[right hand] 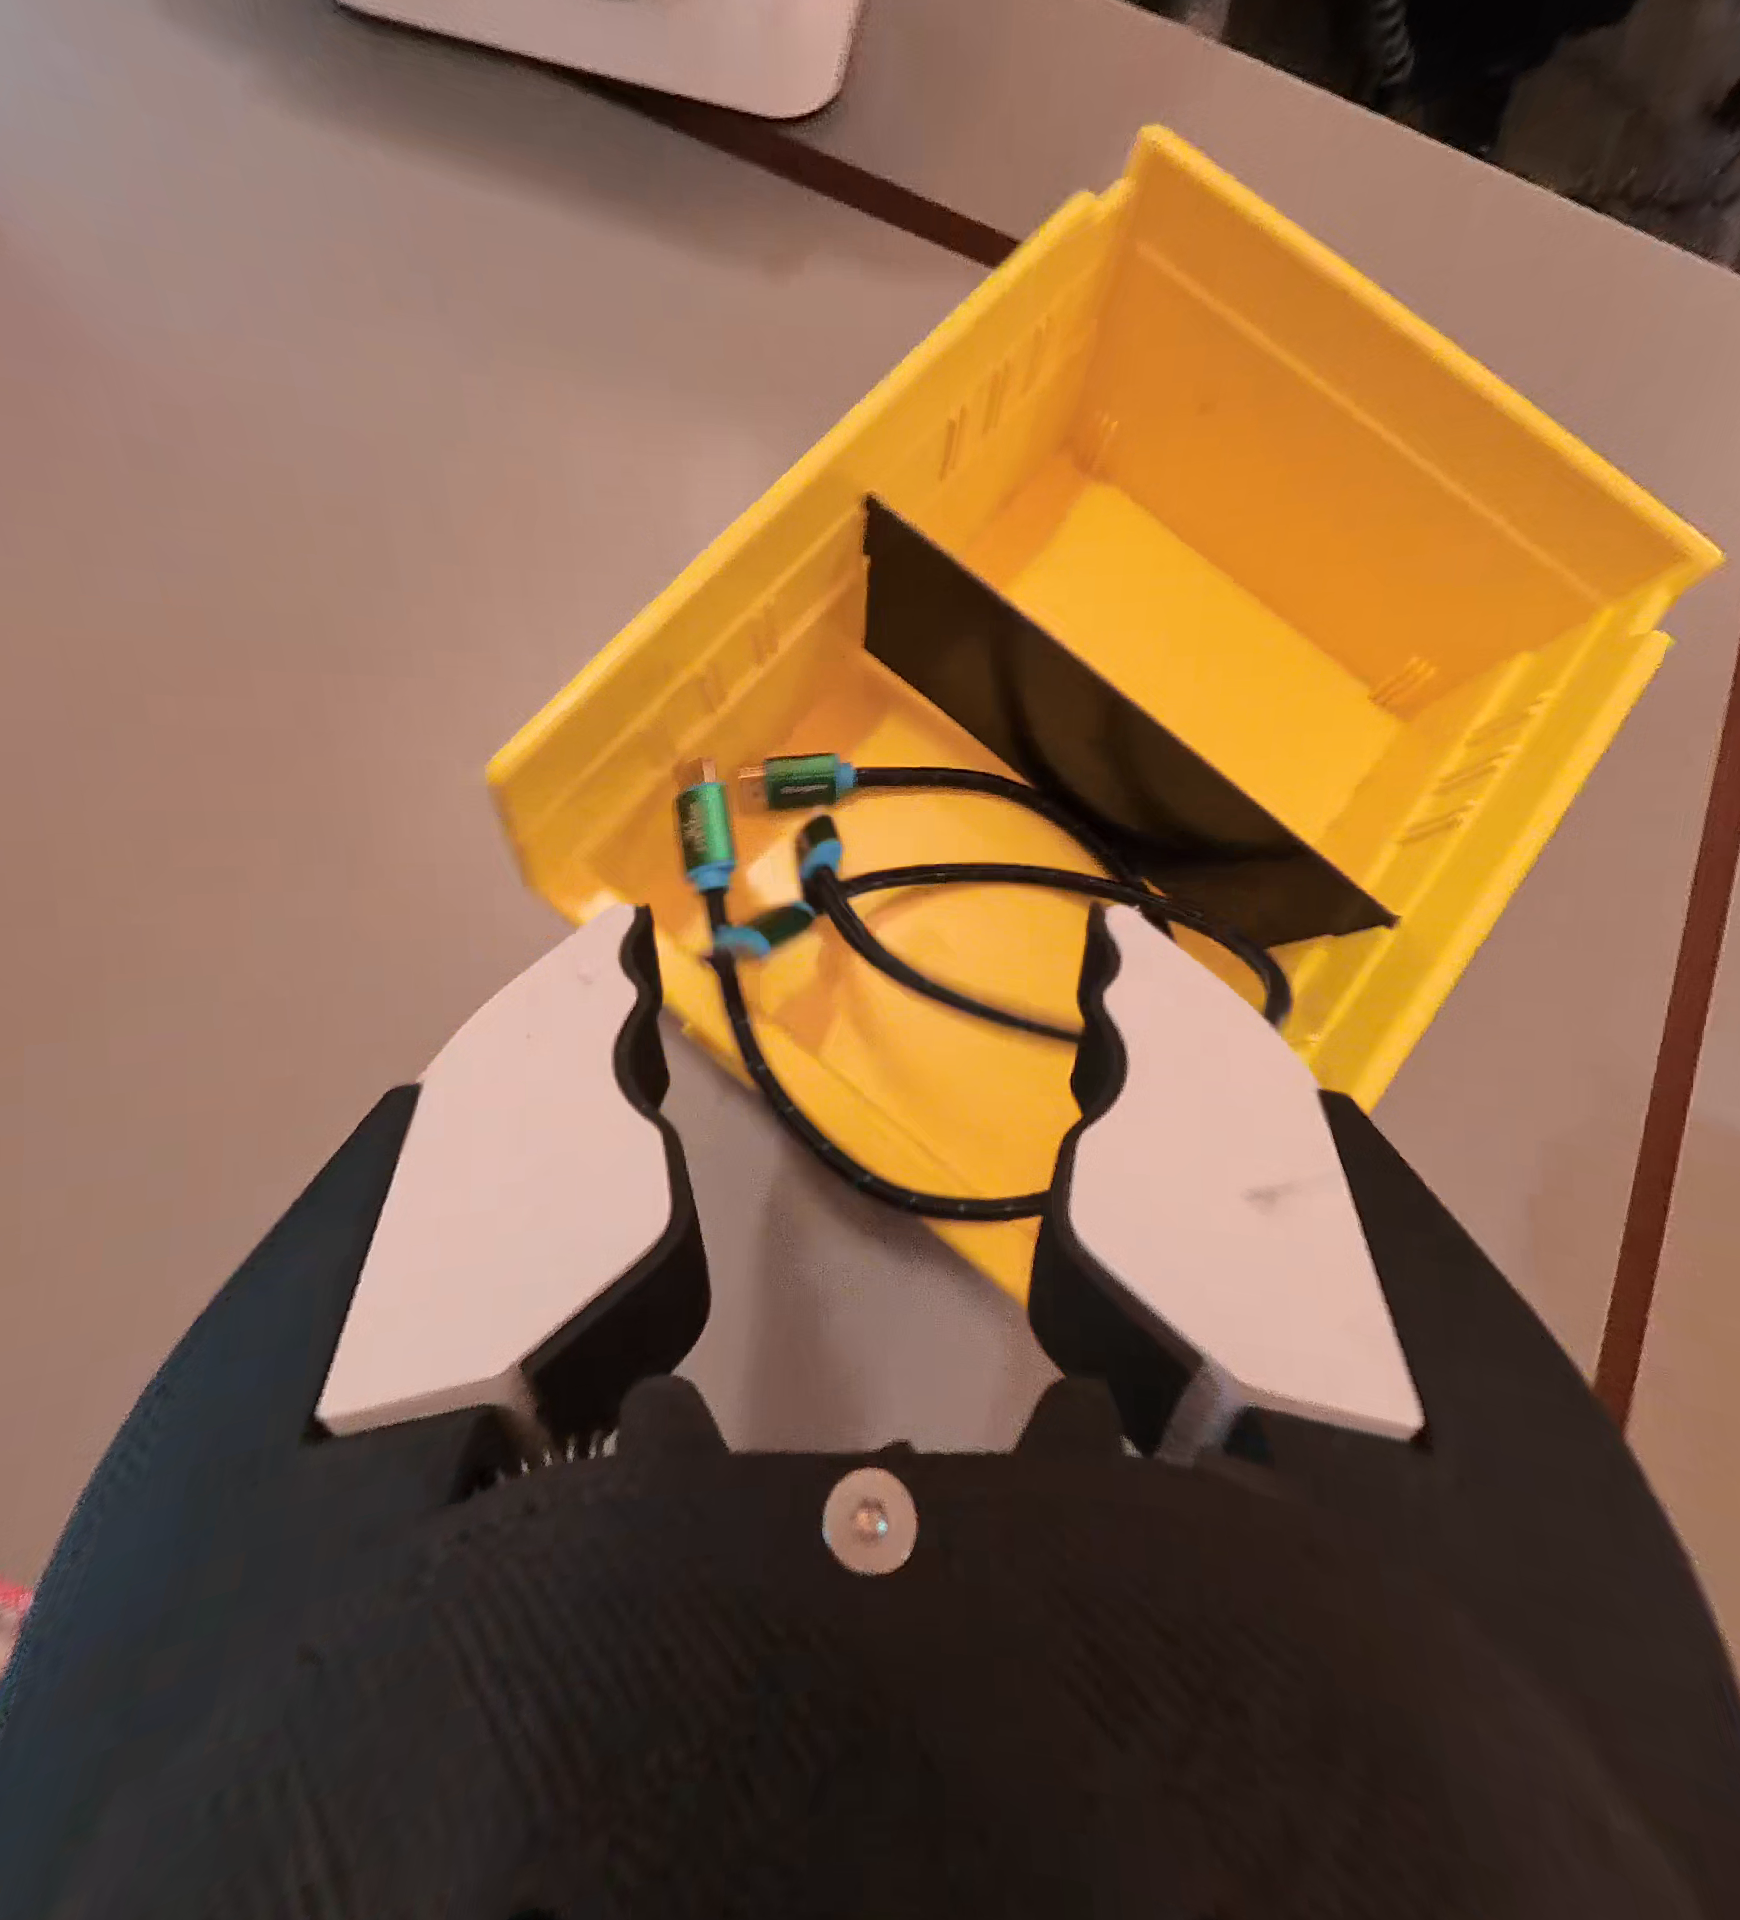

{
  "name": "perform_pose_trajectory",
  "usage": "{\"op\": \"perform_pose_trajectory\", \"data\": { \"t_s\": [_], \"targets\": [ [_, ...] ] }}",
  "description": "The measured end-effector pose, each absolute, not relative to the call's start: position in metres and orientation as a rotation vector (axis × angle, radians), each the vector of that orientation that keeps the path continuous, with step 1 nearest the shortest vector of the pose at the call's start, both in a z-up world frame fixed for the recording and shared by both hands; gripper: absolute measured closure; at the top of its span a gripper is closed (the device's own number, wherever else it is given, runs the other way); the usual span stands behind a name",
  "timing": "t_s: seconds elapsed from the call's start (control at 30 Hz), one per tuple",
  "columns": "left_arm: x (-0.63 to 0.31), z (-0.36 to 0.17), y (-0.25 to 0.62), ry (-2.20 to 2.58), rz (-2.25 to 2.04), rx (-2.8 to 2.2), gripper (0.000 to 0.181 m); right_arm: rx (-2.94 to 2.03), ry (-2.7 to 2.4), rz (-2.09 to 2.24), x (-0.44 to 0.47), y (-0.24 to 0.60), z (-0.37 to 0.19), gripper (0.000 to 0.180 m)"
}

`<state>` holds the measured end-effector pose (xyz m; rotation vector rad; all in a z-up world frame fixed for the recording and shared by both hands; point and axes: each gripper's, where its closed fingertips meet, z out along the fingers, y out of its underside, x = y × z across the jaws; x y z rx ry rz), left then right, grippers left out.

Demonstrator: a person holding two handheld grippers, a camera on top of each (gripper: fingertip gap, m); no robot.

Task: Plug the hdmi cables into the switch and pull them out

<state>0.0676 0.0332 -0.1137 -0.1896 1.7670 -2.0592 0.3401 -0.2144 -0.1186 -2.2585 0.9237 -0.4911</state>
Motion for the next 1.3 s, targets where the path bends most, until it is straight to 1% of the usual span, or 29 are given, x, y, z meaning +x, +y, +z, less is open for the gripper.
{"op": "perform_pose_trajectory", "data": {
  "t_s": [0.13,0.23,0.3,0.37,0.43,0.5,0.6,0.7,0.83,1.03,1.07,1.17,1.2,1.3],
  "targets": [
    [0.067,-0.114,0.03,1.772,-2.062,-0.184,0.159,-2.36,0.786,-0.605,0.32,-0.206,-0.116,0.1],
    [0.065,-0.113,0.029,1.77,-2.063,-0.179,0.159,-2.348,0.743,-0.517,0.302,-0.188,-0.116,0.104],
    [0.064,-0.11,0.028,1.771,-2.059,-0.163,0.159,-2.253,0.649,-0.278,0.267,-0.149,-0.11,0.103],
    [0.061,-0.106,0.025,1.764,-2.053,-0.132,0.159,-2.142,0.504,0.08,0.206,-0.1,-0.103,0.102],
    [0.06,-0.101,0.022,1.753,-2.019,-0.11,0.159,-2.08,0.392,0.431,0.143,-0.065,-0.103,0.089],
    [0.057,-0.096,0.018,1.737,-1.971,-0.079,0.159,-1.987,0.348,0.707,0.097,-0.04,-0.101,0.083],
    [0.053,-0.089,0.012,1.715,-1.9,-0.032,0.16,-1.828,0.411,0.964,0.069,-0.013,-0.095,0.086],
    [0.055,-0.088,0.01,1.707,-1.797,-0.012,0.16,-1.714,0.407,1.164,0.048,0.0,-0.084,0.115],
    [0.062,-0.091,0.012,1.728,-1.684,-0.026,0.16,-1.721,0.419,1.046,0.053,0.012,-0.088,0.154],
    [0.075,-0.099,0.017,1.831,-1.437,-0.122,0.159,-1.744,0.368,0.952,0.065,0.014,-0.091,0.155],
    [0.08,-0.095,0.02,1.806,-1.38,-0.166,0.148,-1.779,0.356,0.889,0.071,0.013,-0.092,0.156],
    [0.071,-0.05,0.031,1.605,-1.341,-0.218,0.128,-1.84,0.298,0.724,0.091,0.004,-0.077,0.156],
    [0.062,-0.03,0.037,1.526,-1.368,-0.227,0.126,-1.849,0.267,0.676,0.098,-0.002,-0.064,0.156],
    [0.039,0.013,0.072,1.329,-1.471,-0.336,0.131,-1.853,0.213,0.456,0.13,-0.021,-0.015,0.156]
  ]
}}
